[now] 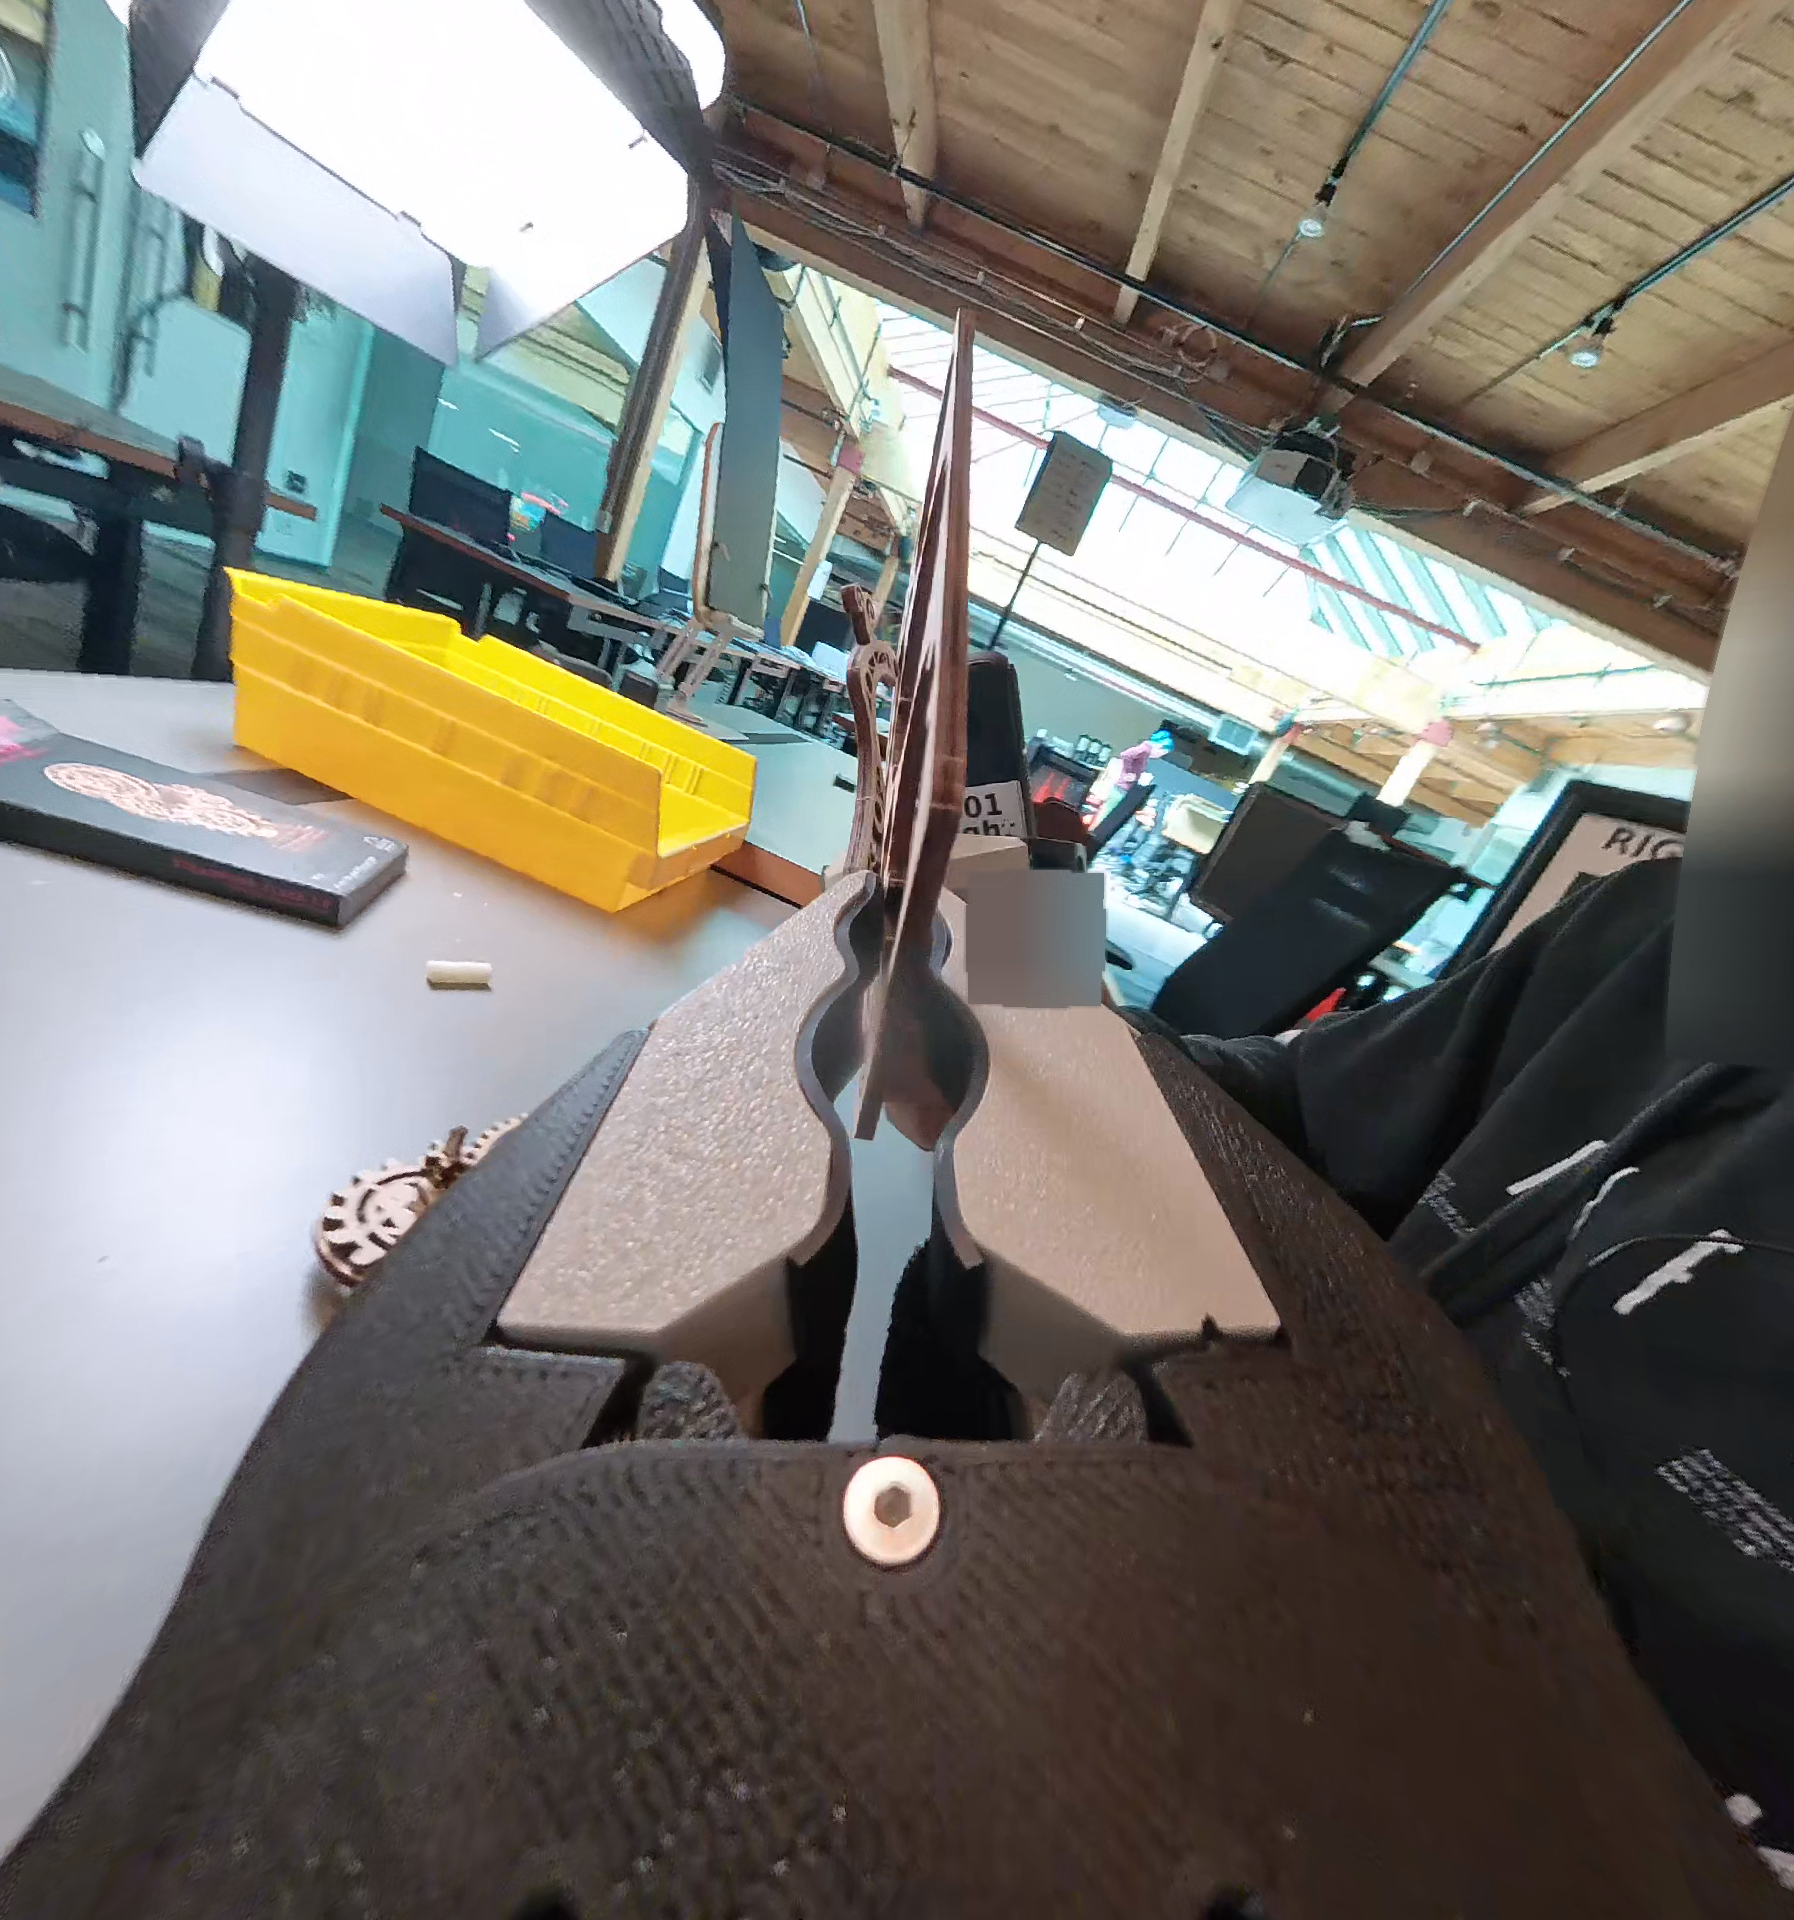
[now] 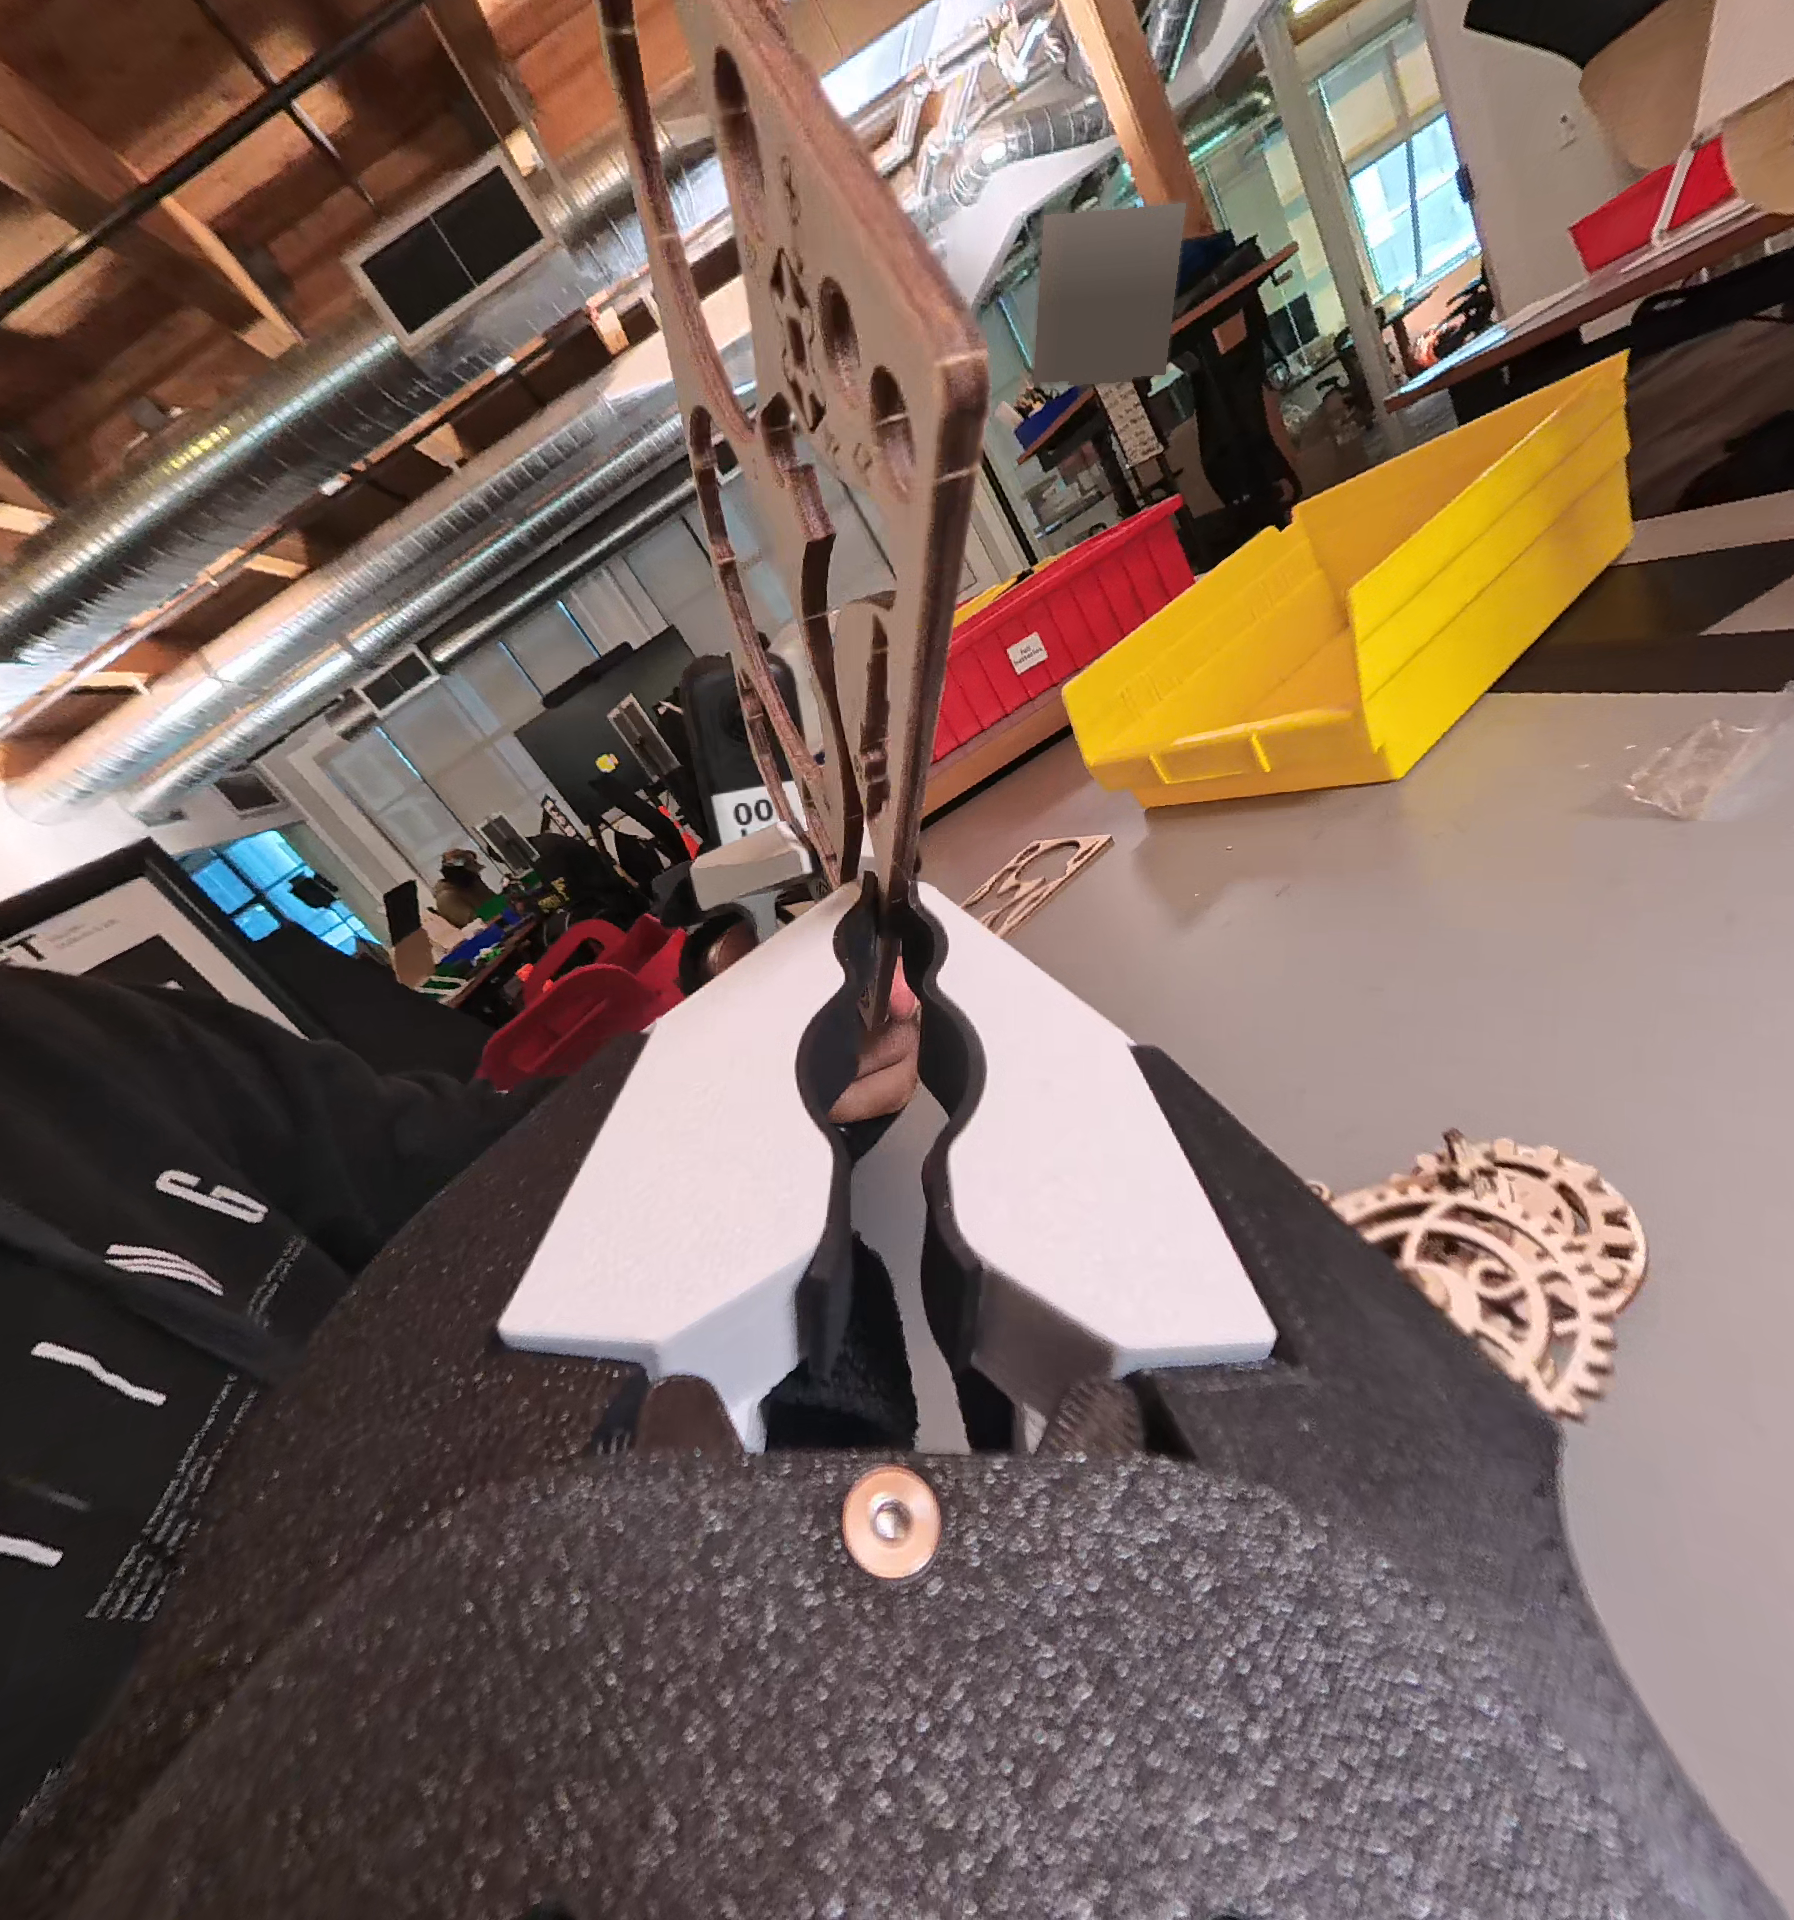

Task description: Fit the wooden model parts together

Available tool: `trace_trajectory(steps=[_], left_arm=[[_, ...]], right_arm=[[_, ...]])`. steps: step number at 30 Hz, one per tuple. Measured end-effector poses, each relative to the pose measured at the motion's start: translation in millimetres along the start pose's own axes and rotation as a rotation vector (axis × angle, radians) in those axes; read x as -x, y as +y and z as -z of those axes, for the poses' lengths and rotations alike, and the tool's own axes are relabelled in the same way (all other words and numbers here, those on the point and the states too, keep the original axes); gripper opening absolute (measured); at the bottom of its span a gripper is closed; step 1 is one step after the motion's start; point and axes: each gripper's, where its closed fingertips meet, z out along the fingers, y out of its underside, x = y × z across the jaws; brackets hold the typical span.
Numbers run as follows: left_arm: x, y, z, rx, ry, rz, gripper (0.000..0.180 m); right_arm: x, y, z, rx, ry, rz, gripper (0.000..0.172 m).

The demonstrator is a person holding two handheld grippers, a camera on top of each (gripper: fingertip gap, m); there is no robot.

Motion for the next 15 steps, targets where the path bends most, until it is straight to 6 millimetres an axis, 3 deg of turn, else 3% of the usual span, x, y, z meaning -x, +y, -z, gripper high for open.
trace_trajectory(steps=[3,8,12,15], left_arm=[[2.9,-13.0,7.0,-0.013,-0.041,-0.064,0.002],[26.8,-38.1,35.4,-0.105,-0.132,-0.049,0.003],[59.3,-38.4,56.4,-0.132,-0.209,0.044,0.003],[80.0,-29.4,62.5,-0.166,-0.229,0.219,0.001]], right_arm=[[-1.4,-7.9,-15.2,0.016,0.006,0.027,0.002],[-23.3,-14.9,-61.7,0.122,0.07,0.013,0.003],[-52.0,-1.7,-85.0,0.206,0.149,-0.067,0.005],[-68.1,10.2,-85.2,0.282,0.173,-0.121,0.01]])
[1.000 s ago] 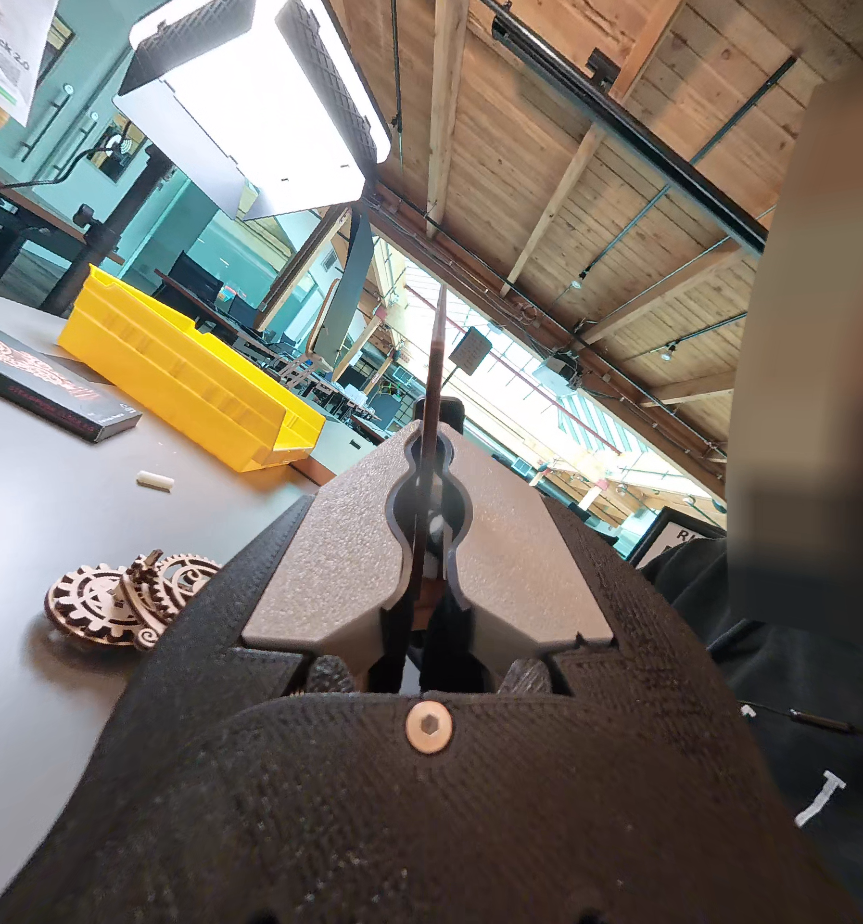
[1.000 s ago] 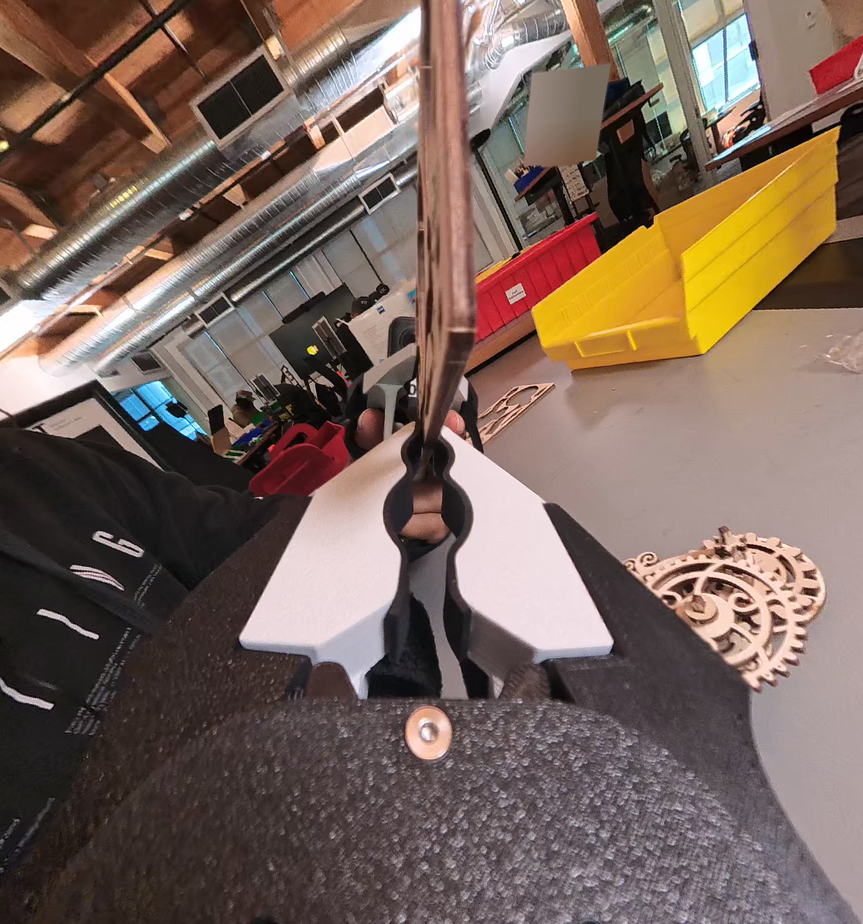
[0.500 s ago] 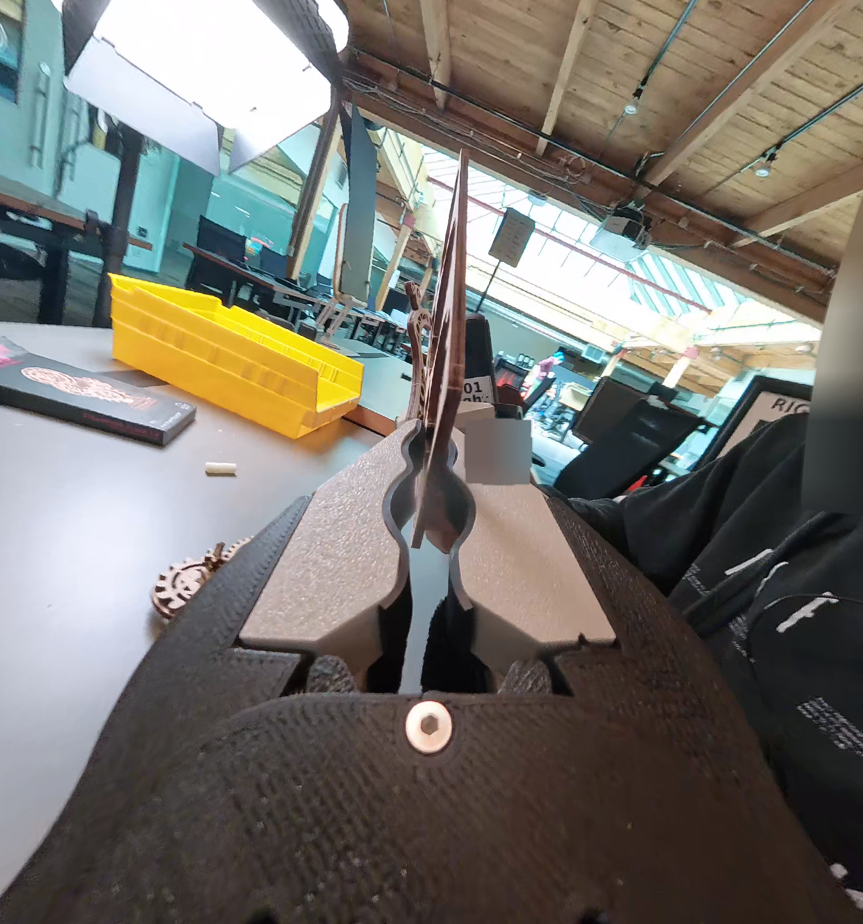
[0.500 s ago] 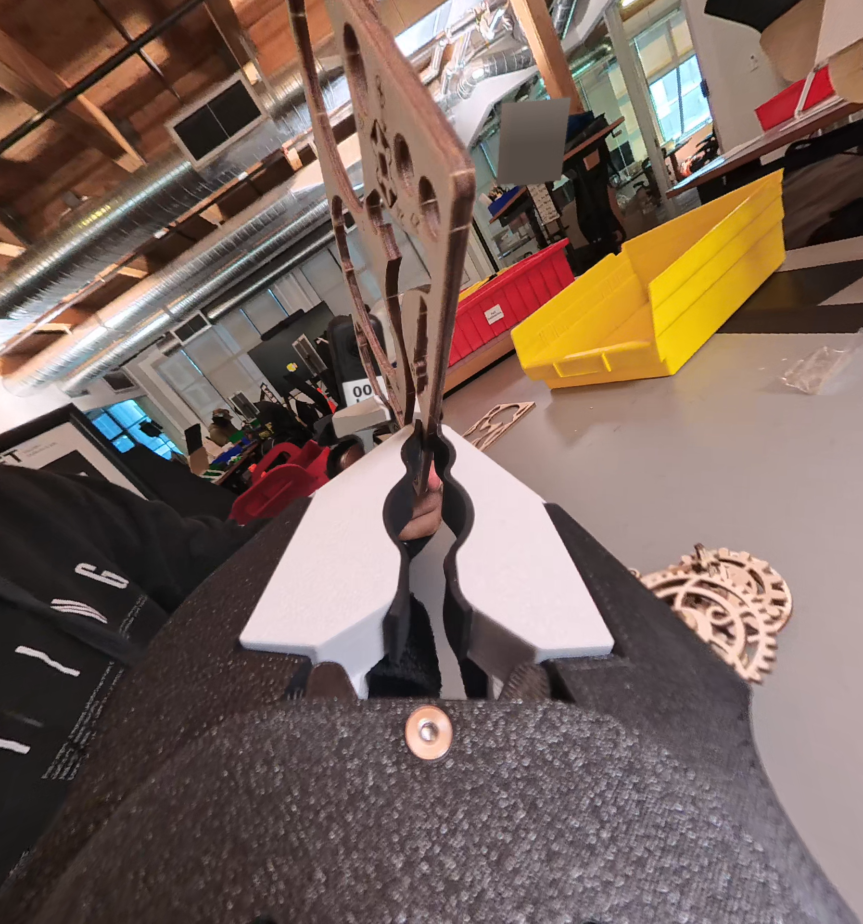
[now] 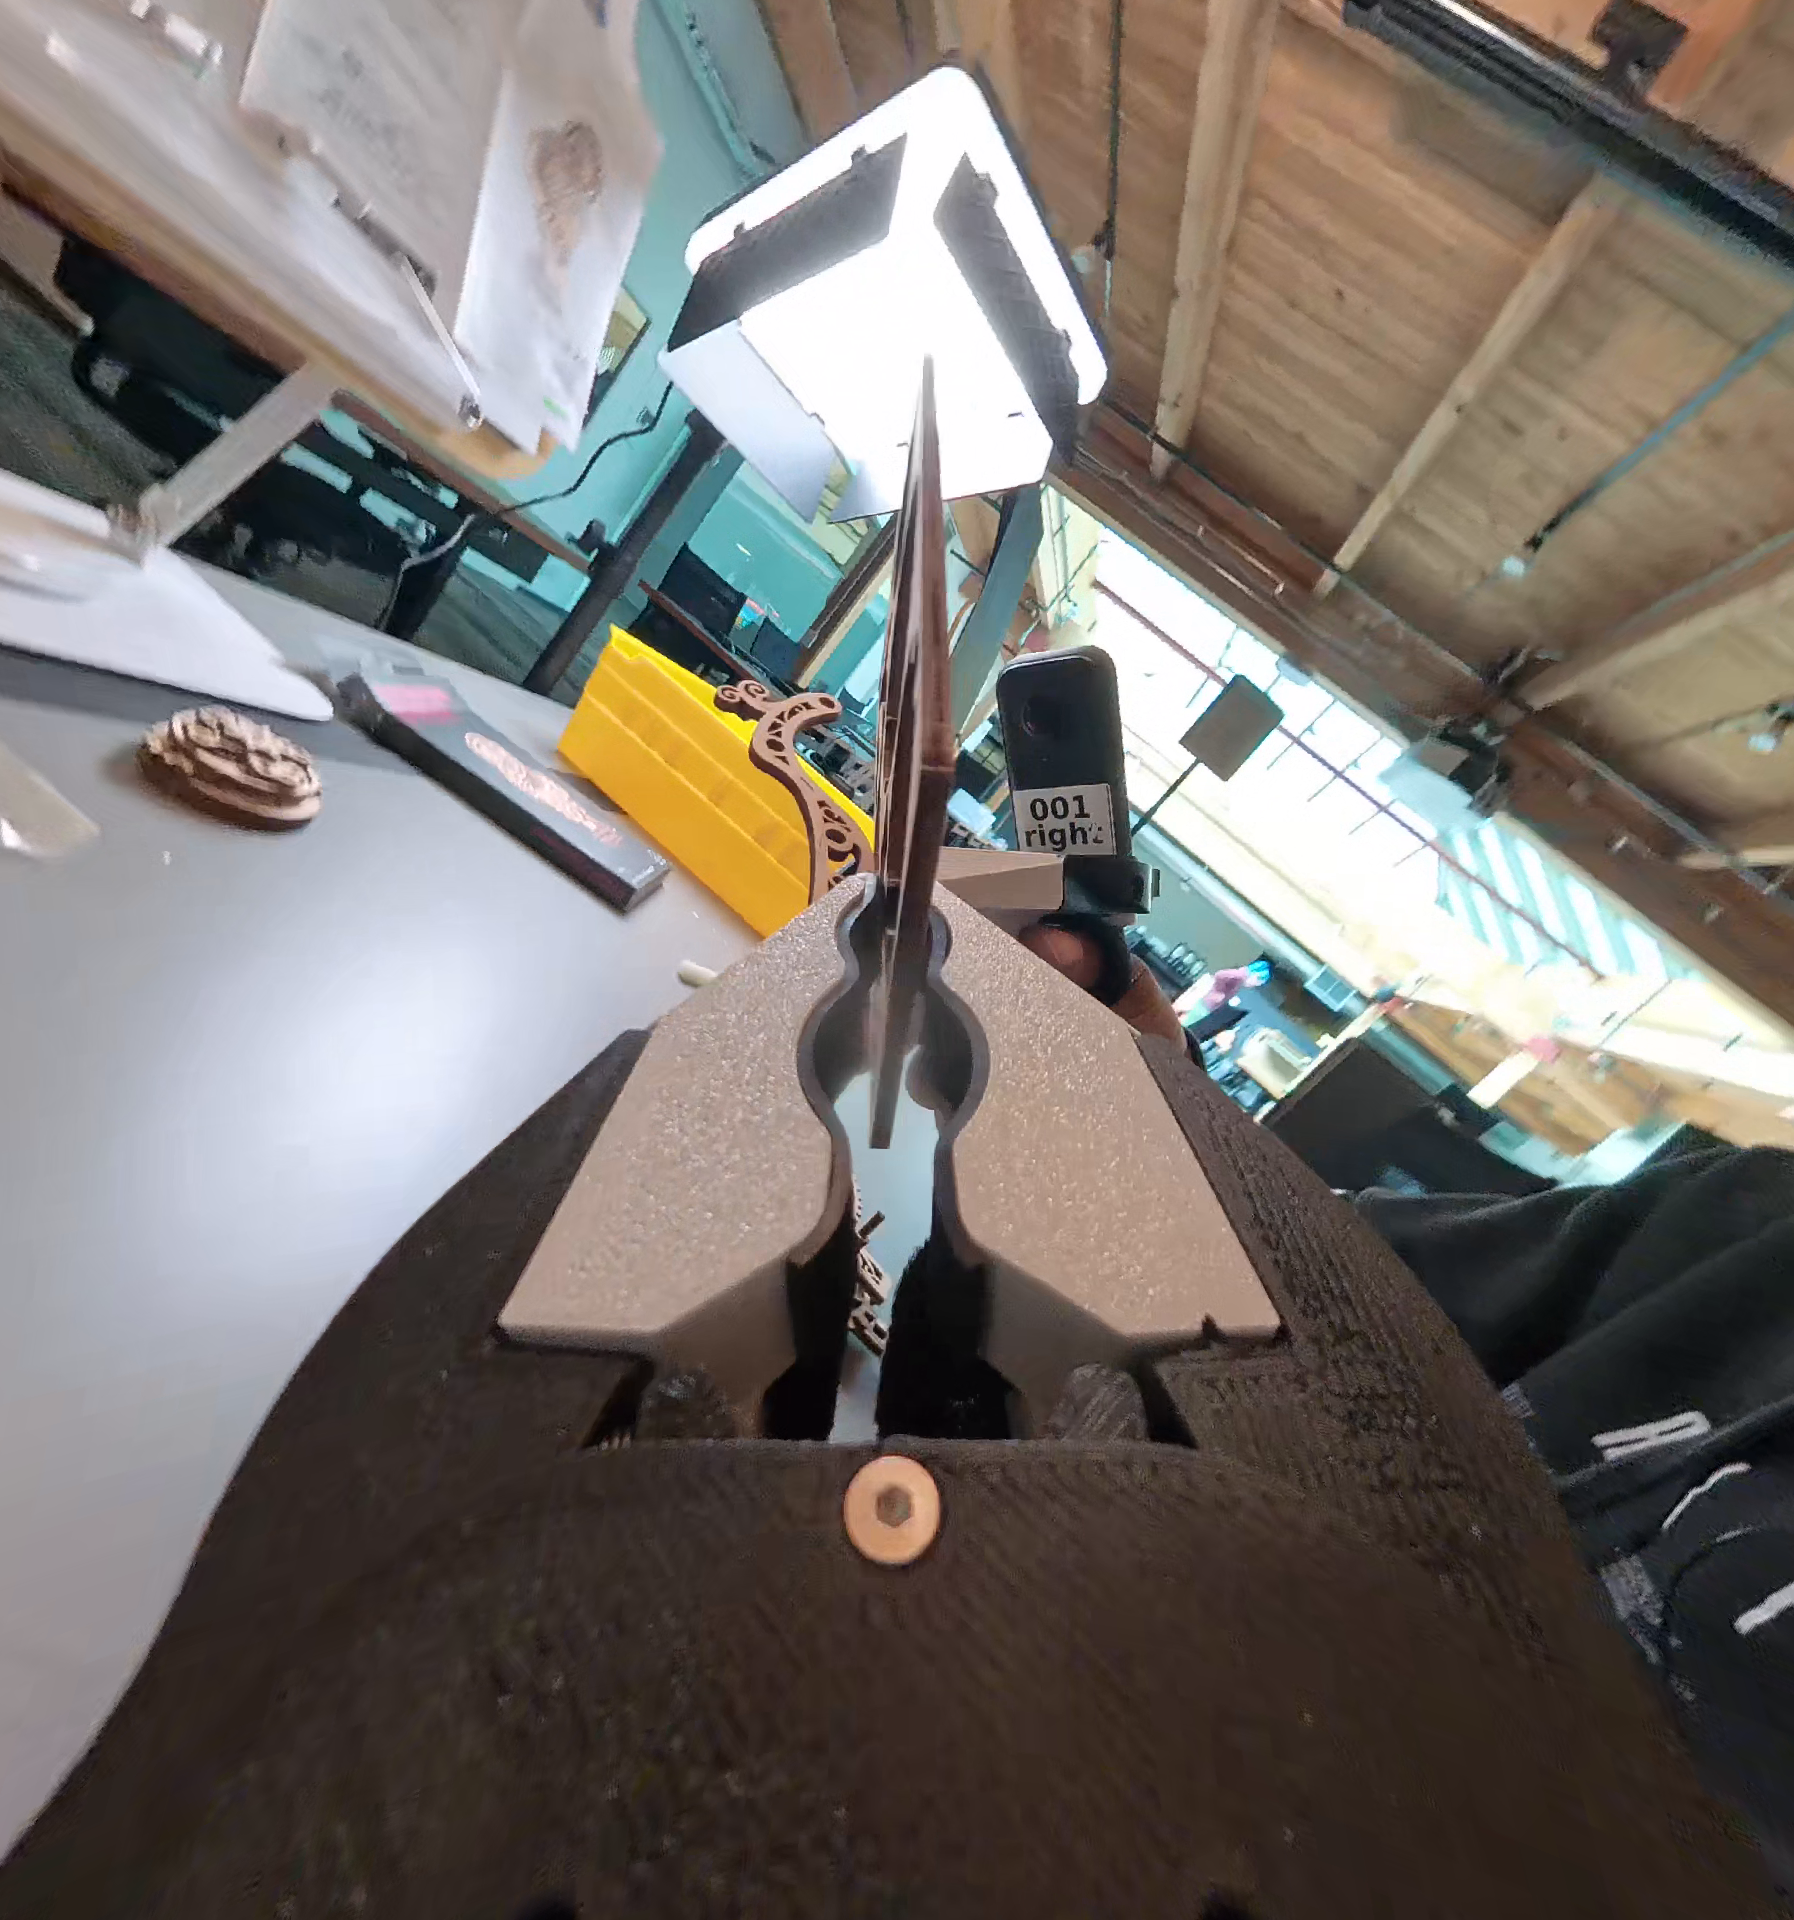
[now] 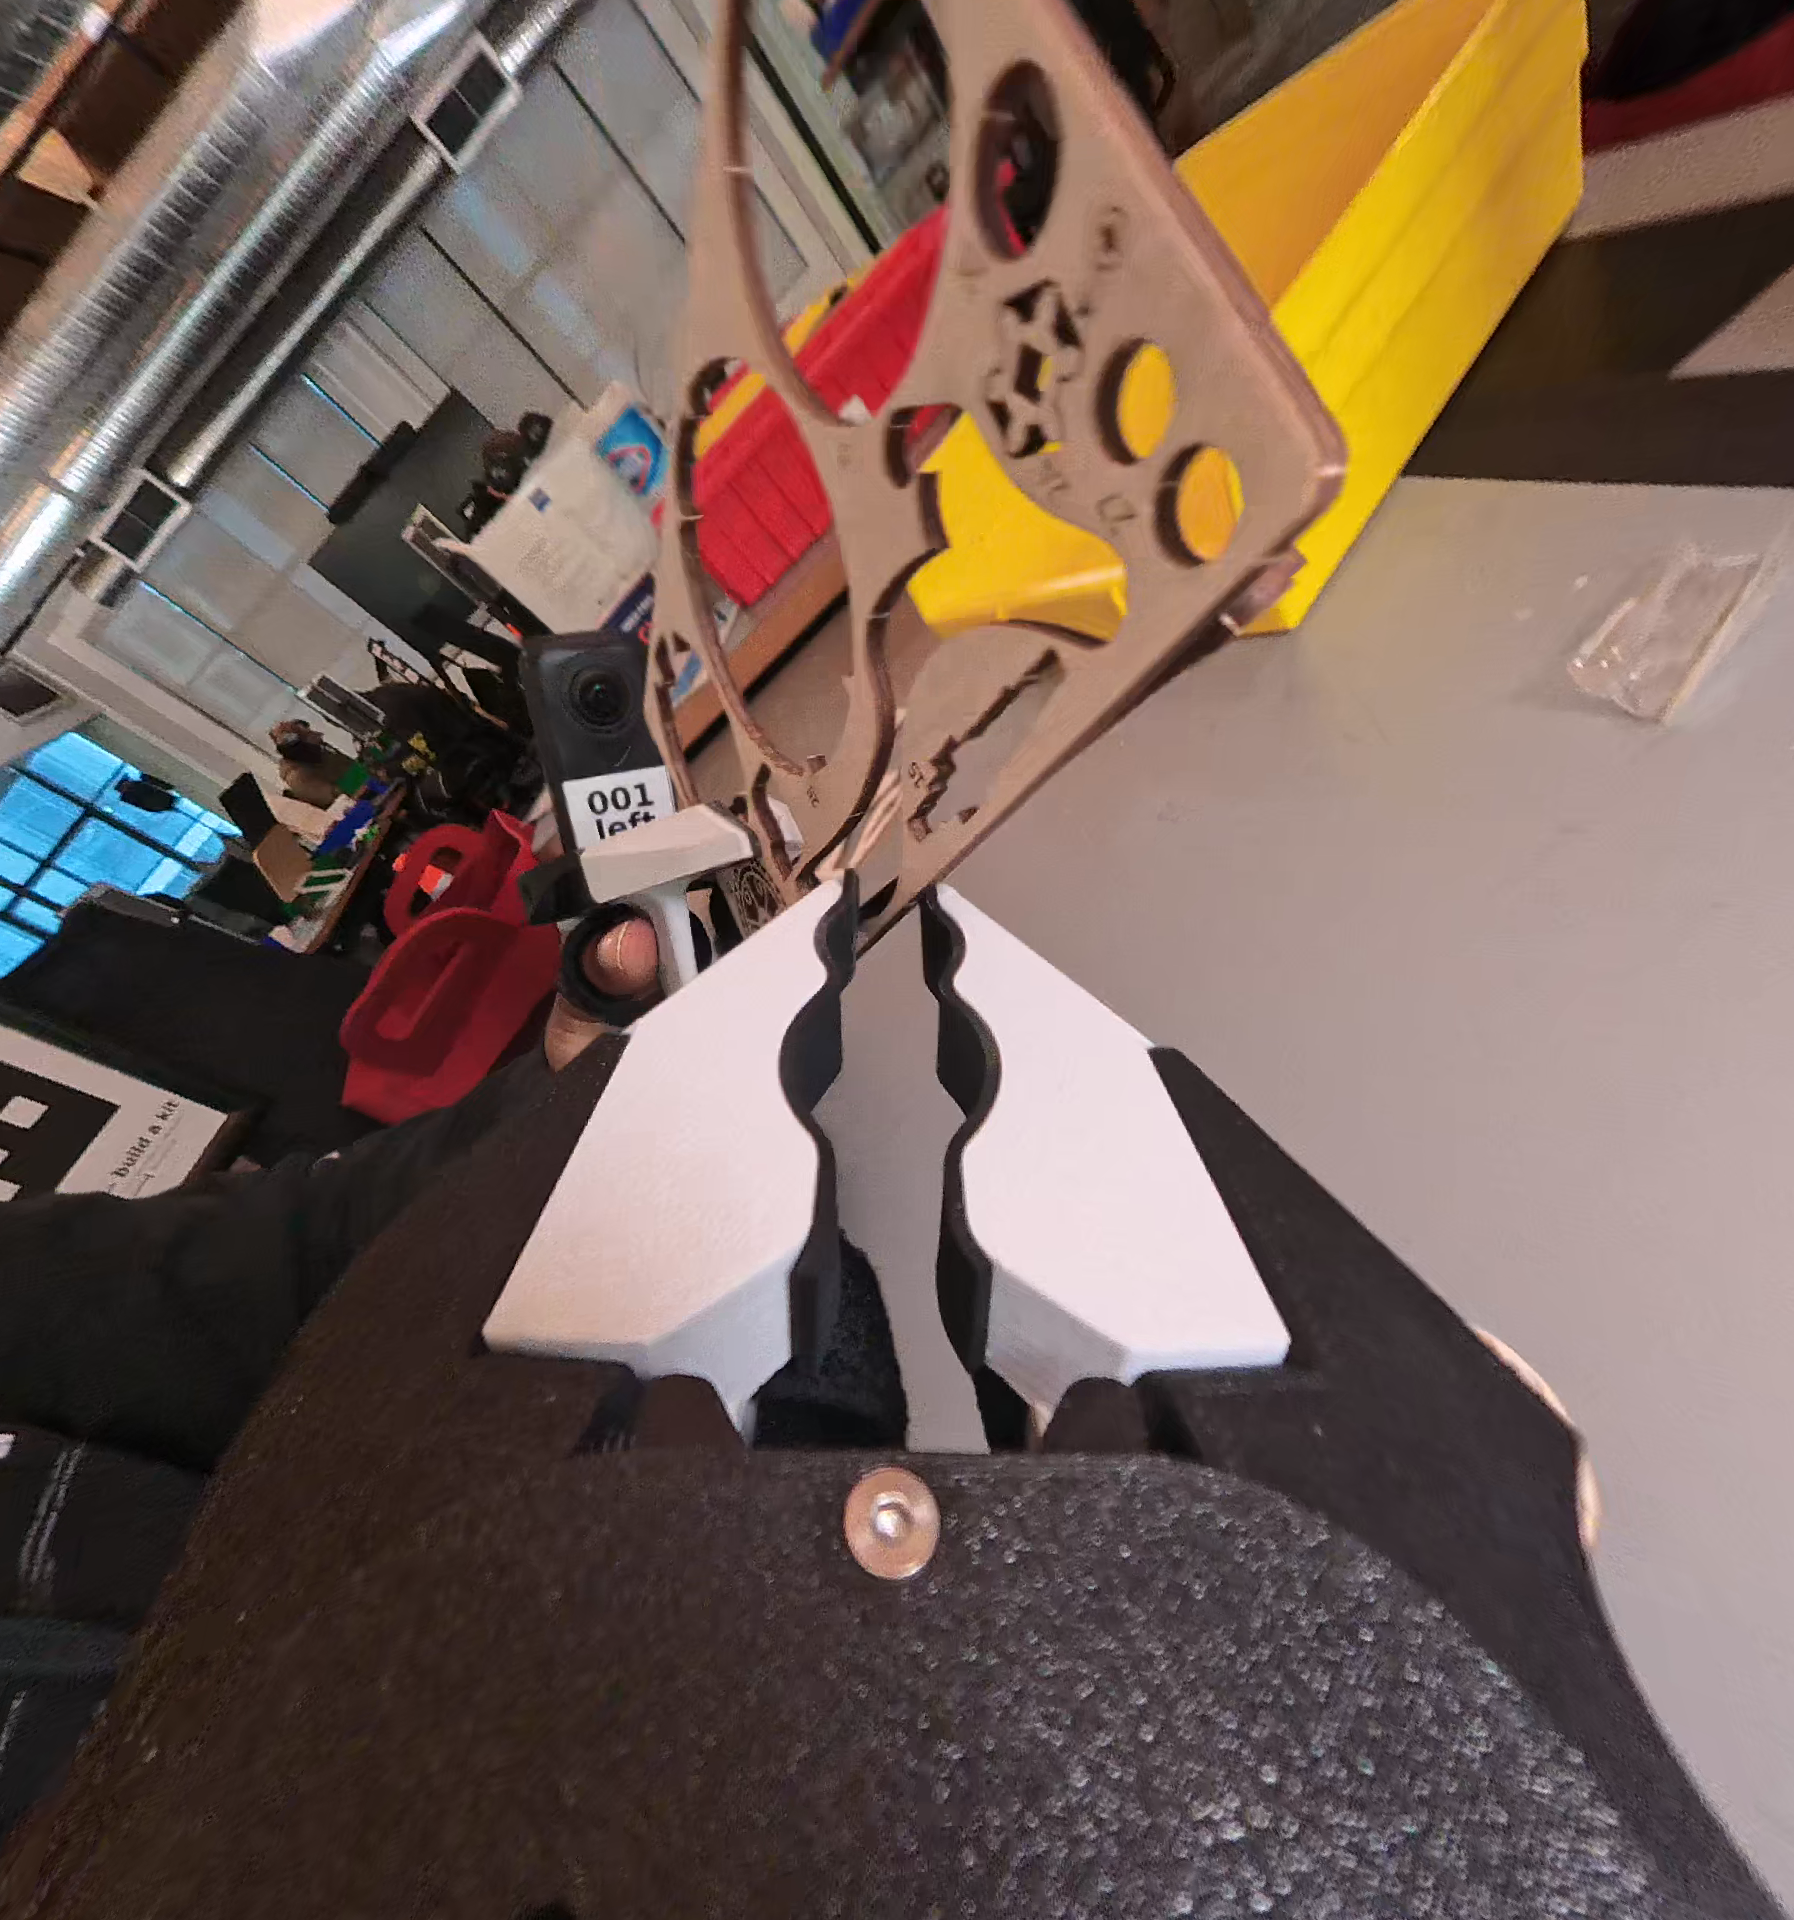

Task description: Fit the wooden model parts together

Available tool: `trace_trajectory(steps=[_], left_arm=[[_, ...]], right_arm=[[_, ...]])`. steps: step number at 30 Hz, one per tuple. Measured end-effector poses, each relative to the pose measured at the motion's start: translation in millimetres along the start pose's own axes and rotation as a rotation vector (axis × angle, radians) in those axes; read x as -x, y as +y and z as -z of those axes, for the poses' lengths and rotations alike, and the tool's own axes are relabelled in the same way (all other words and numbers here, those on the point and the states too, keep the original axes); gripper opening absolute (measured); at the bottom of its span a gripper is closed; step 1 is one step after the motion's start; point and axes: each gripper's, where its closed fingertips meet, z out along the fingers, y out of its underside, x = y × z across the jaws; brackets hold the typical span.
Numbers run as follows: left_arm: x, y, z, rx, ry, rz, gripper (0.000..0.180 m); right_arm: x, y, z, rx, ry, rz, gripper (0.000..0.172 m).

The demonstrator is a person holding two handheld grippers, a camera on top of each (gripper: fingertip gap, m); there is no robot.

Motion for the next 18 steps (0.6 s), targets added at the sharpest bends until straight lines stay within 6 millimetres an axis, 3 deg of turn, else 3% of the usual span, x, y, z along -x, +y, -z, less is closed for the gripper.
trace_trajectory(steps=[6,10,15,18], left_arm=[[5.5,6.7,-3.9,-0.014,0.027,0.119,0.001],[6.0,3.0,-1.8,-0.034,0.026,0.113,0.001],[18.7,-21.8,13.4,-0.151,0.0,0.154,0.0],[27.1,-24.7,17.5,-0.151,-0.039,0.144,0.001]], right_arm=[[-12.9,4.3,7.2,0.047,0.006,0.015,0.034],[-12.1,6.3,14.9,0.095,-0.044,0.052,0.036],[-27.0,-10.5,39.1,0.083,0.021,0.165,0.035],[-39.5,-27.7,55.9,0.031,0.078,0.211,0.034]])
